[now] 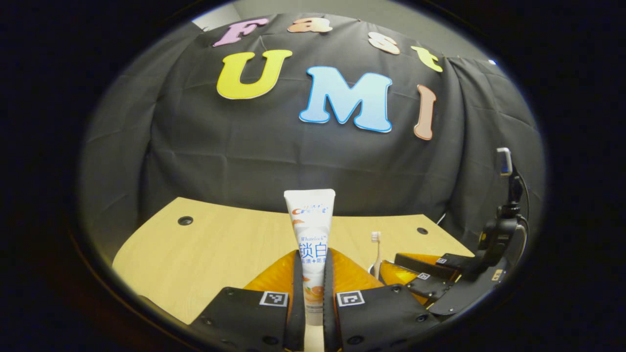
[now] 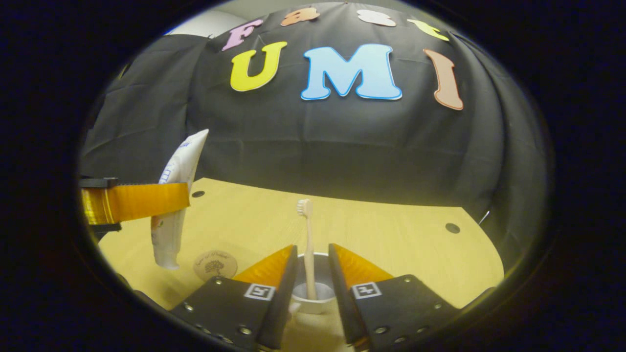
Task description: Put the toothbrush and toothpaste on the desktop into the cup, then pick up the cup and place it on the coaster on the desktop.
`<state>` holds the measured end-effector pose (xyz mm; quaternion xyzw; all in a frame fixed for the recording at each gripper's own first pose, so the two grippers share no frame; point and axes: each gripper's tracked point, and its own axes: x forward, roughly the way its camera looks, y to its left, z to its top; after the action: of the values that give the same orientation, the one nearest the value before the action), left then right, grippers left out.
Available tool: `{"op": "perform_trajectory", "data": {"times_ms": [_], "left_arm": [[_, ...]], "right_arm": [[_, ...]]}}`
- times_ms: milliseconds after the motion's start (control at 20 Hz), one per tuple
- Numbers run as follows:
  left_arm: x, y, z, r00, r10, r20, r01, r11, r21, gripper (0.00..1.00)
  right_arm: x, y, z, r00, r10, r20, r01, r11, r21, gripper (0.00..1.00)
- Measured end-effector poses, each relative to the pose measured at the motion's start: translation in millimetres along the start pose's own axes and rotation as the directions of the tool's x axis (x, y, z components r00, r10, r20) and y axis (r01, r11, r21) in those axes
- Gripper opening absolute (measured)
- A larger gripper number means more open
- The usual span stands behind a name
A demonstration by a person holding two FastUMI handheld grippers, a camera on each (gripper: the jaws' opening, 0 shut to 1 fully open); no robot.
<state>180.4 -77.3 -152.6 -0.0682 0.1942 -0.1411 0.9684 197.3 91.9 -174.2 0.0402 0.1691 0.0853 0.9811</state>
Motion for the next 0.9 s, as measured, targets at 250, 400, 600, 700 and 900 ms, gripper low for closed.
{"op": "perform_trajectory", "data": {"times_ms": [250, 400, 600, 700, 900], "left_arm": [[8, -10, 1, 1.000, -0.009, 0.007, 0.009, 1.000, -0.001, 0.22], [13, -22, 4, 0.999, -0.030, 0.021, 0.030, 1.000, 0.011, 0.22], [20, -40, 13, 0.997, -0.064, 0.050, 0.063, 0.998, 0.023, 0.21], [24, -50, 16, 0.994, -0.088, 0.068, 0.088, 0.996, 0.011, 0.22], [34, -69, 14, 0.988, -0.131, 0.087, 0.134, 0.990, -0.039, 0.22]], "right_arm": [[-18, -13, 18, 0.999, -0.024, 0.047, 0.023, 1.000, 0.021, 0.70], [-28, -25, 30, 0.996, -0.050, 0.079, 0.047, 0.998, 0.036, 0.76], [-41, -41, 41, 0.991, -0.085, 0.102, 0.076, 0.993, 0.086, 0.78], [-50, -49, 44, 0.988, -0.109, 0.109, 0.098, 0.990, 0.102, 0.78], [-70, -68, 50, 0.980, -0.153, 0.125, 0.137, 0.982, 0.127, 0.78]]}}
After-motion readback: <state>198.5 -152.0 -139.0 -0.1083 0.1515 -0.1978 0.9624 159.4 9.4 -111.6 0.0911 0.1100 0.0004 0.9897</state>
